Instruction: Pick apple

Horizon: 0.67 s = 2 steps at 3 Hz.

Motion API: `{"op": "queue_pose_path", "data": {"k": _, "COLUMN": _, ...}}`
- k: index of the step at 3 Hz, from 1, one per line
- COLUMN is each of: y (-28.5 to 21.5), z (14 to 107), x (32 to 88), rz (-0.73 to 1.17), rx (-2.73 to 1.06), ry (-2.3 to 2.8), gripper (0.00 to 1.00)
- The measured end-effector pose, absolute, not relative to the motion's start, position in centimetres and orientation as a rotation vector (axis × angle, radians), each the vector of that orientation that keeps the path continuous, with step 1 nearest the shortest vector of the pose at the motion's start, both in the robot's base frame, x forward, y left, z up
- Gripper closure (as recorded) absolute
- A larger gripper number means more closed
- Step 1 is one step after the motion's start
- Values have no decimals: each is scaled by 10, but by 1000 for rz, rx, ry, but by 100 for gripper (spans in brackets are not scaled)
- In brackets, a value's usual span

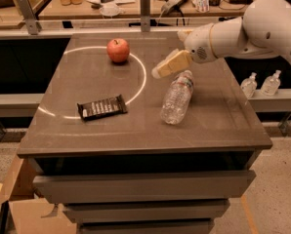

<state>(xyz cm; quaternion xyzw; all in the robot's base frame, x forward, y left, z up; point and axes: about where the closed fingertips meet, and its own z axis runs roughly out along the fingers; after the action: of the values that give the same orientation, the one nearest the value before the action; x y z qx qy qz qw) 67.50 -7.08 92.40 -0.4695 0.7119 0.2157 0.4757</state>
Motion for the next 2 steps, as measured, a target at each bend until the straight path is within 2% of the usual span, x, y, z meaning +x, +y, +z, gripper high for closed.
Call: {"op": "queue_pose_path", "data": {"k": 2, "y": -7, "z": 903, "x": 732, "rz": 612, "rx": -1088, "ry": 1671, "gripper": 0}}
